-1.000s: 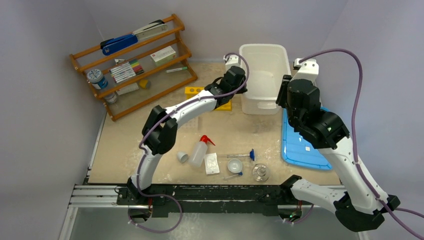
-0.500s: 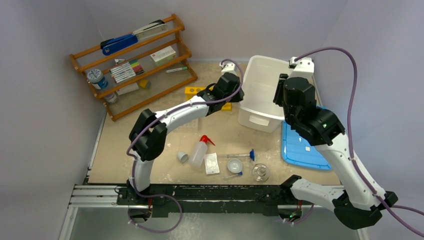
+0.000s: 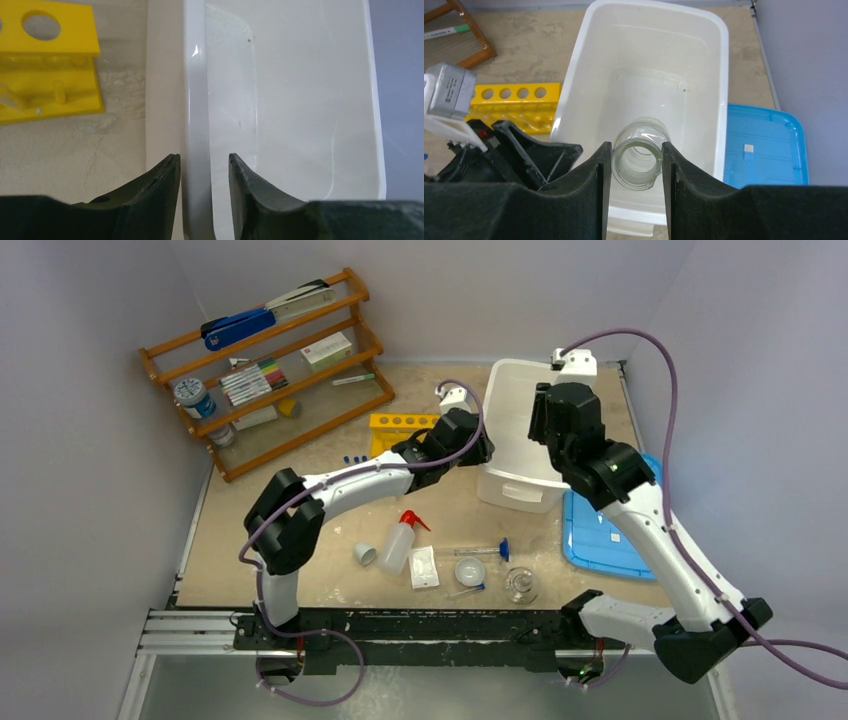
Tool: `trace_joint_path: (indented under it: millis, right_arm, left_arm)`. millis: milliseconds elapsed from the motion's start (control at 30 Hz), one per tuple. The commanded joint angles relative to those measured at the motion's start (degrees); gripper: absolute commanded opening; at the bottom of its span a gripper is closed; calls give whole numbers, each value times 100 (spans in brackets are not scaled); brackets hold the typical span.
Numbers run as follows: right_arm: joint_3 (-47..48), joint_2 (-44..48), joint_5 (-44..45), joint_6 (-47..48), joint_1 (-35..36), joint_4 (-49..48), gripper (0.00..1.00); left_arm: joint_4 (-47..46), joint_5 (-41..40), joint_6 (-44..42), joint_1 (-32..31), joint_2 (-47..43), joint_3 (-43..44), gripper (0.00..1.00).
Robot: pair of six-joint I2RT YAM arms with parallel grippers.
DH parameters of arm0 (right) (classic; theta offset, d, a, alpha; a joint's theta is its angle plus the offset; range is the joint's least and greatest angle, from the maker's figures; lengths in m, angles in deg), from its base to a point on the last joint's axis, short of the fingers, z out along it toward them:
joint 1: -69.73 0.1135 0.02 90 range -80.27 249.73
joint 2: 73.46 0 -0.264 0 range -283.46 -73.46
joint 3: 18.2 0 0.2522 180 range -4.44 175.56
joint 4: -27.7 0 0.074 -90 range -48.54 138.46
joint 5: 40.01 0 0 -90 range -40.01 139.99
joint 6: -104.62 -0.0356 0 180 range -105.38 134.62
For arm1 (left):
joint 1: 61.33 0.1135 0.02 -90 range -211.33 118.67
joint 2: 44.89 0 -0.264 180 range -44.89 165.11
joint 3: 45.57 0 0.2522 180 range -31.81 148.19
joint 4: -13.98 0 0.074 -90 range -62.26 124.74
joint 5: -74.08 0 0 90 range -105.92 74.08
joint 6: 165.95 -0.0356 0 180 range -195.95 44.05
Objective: Organize the chemistry lab equipment
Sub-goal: Move the storage box to the center of the board, then place the collection bottle in the storage box.
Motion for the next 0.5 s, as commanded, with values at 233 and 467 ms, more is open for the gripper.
trace_joint_path:
  millis: [233, 467]
  right_arm:
    - [-576, -966, -1801, 289, -960, -1808, 0]
    - [-611, -1919, -2315, 344, -1228, -2688, 0]
  left_arm:
    - [-632, -39, 233, -115, -511, -488, 64]
    - [-640, -220, -41, -115, -1072, -786, 69]
